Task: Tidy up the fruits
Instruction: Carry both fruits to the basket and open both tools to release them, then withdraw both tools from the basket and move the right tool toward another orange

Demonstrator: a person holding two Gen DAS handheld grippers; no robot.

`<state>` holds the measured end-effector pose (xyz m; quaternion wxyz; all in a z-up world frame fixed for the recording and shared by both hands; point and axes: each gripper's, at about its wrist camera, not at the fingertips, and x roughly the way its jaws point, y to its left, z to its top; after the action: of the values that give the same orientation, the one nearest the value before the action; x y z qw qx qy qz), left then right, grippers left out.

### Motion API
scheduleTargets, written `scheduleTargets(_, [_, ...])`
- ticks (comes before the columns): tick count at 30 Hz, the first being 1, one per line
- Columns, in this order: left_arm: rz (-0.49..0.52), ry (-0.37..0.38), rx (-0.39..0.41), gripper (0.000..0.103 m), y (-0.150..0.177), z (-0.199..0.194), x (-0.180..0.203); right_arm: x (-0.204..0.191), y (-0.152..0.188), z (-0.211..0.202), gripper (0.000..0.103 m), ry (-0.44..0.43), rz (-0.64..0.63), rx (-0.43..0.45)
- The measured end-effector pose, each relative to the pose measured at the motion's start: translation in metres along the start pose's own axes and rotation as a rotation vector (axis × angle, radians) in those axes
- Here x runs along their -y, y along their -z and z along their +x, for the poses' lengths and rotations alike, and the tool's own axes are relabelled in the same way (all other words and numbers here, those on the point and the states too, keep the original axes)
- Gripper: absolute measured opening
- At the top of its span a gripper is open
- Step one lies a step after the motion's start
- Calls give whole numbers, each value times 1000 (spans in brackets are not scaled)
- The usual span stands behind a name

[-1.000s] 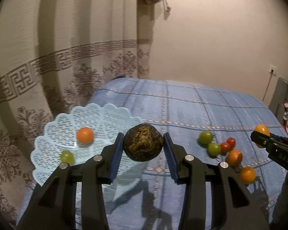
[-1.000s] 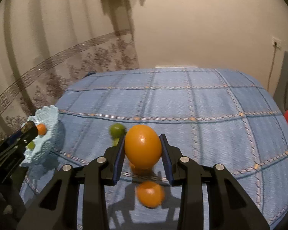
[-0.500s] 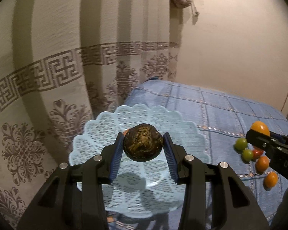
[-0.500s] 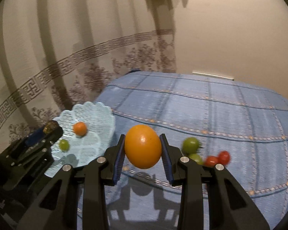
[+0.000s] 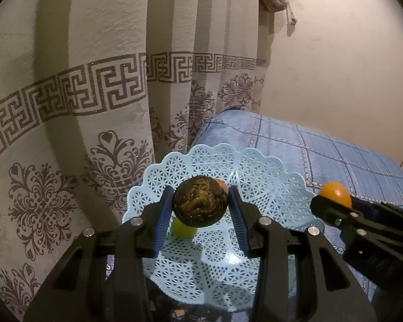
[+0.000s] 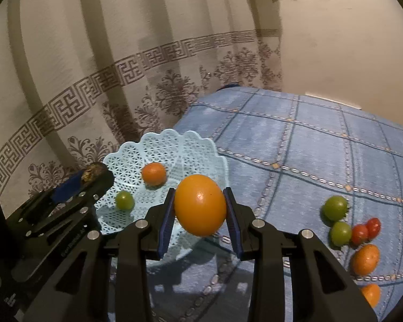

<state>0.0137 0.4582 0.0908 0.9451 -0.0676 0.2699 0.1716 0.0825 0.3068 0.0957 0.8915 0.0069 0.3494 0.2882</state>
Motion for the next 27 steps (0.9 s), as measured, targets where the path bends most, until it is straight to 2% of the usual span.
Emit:
scheduleTargets(3, [-6, -4, 4, 45, -1, 0, -2, -2, 1, 4, 36, -10, 1, -6])
scheduleTargets(6, [-22, -10, 5, 62, -1, 0, -5, -1, 2, 6, 37, -20, 13, -4])
scheduleTargets(8, [-31, -18, 6, 63, -1, 0, -7, 0, 2, 5, 39, -32, 19, 8])
scheduleTargets(10, [-43, -21, 5, 63, -2, 0, -9, 0, 1, 2, 46, -42, 18, 23])
scheduleTargets(14, [-63, -31, 14, 67, -3, -2, -12, 2, 2, -3, 47, -45, 26, 35])
scheduleTargets(17, [-69, -35, 19, 75, -2, -4, -13, 5, 4, -3, 47, -40, 37, 31])
scheduleTargets(19, [-73, -35, 21, 85, -1, -8, -14, 8, 6, -2, 47, -35, 48, 27])
scheduleTargets(24, [-73, -36, 29, 96, -1, -9, -12, 17, 9, -4, 53, -12, 73, 30])
scheduleTargets(27, [-55, -34, 32, 98, -1, -8, -7, 24, 10, -9, 58, 6, 93, 42])
